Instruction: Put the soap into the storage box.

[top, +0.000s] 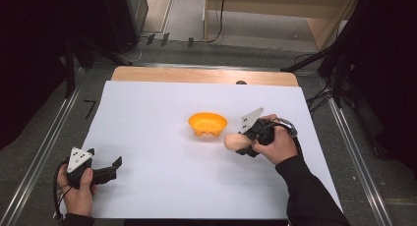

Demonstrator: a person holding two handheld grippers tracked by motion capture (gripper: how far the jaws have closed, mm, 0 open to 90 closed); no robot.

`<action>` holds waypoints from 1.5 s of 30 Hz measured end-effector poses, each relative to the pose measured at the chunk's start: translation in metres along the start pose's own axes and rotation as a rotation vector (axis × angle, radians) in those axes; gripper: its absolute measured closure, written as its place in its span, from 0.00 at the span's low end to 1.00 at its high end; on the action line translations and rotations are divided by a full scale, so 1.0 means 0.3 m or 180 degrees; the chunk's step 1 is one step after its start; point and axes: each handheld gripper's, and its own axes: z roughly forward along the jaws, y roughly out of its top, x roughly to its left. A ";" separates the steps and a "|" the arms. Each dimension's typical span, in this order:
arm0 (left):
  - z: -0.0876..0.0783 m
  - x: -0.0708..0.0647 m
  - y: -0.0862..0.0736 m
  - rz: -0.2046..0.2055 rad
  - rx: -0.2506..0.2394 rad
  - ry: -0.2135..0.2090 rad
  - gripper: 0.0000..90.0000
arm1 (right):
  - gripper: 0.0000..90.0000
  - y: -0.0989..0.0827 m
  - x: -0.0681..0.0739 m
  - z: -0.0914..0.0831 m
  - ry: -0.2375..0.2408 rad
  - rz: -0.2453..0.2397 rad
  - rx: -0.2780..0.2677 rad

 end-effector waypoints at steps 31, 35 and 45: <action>0.001 -0.003 -0.001 0.0015 -0.0010 0.0010 0.00 | 0.36 0.149 -0.024 0.028 0.0010 -0.0018 -0.0094; -0.001 -0.001 -0.001 0.0008 -0.0008 -0.0001 0.00 | 0.36 0.164 -0.030 0.030 0.0006 0.0001 -0.0092; 0.001 -0.004 -0.001 0.0032 -0.0010 0.0000 0.00 | 0.36 0.203 -0.050 0.044 0.0023 0.0003 -0.0085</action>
